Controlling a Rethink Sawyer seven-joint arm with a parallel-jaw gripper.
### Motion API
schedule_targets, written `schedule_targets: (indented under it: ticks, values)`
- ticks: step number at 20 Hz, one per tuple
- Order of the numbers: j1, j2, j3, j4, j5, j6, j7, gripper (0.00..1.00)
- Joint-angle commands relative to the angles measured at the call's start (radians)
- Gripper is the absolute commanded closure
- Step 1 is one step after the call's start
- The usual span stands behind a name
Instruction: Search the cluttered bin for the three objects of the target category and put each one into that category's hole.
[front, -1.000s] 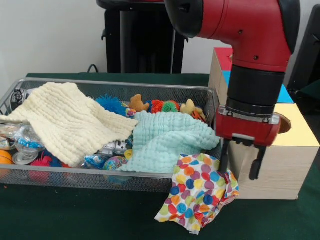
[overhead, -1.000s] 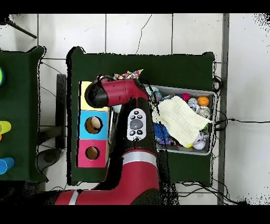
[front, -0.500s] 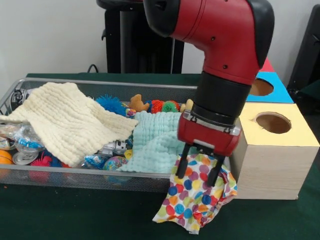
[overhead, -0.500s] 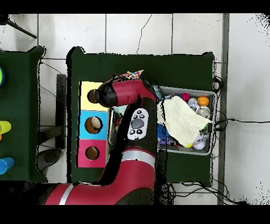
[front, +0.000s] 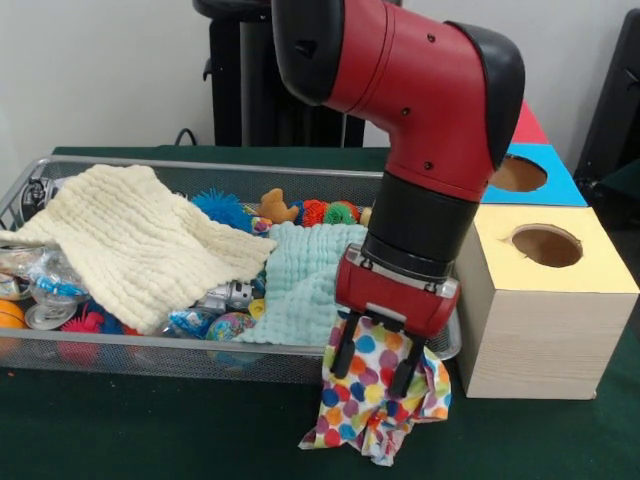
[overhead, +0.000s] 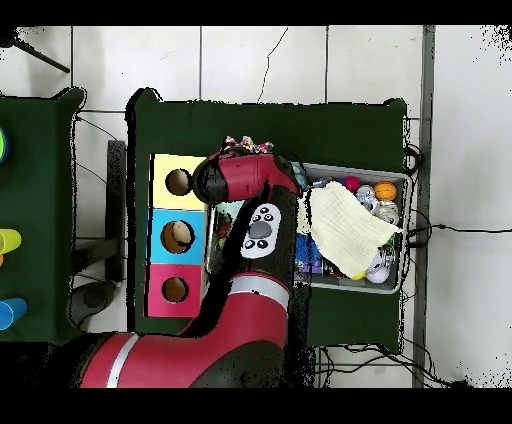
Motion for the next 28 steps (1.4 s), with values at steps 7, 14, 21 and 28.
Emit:
schedule_targets:
  ticks: [7, 14, 21, 28]
  values:
    - [-0.004, 0.099, 0.001, 0.029, 0.15, -0.07, 0.206, 1.0]
    - [-0.004, 0.099, 0.004, 0.002, 0.153, -0.032, 0.153, 1.0]
    - [0.025, -0.048, -0.034, -0.022, 0.152, 0.164, 0.073, 1.0]
    - [-0.035, -0.177, 0.106, -0.057, 0.123, 0.264, -0.118, 1.0]
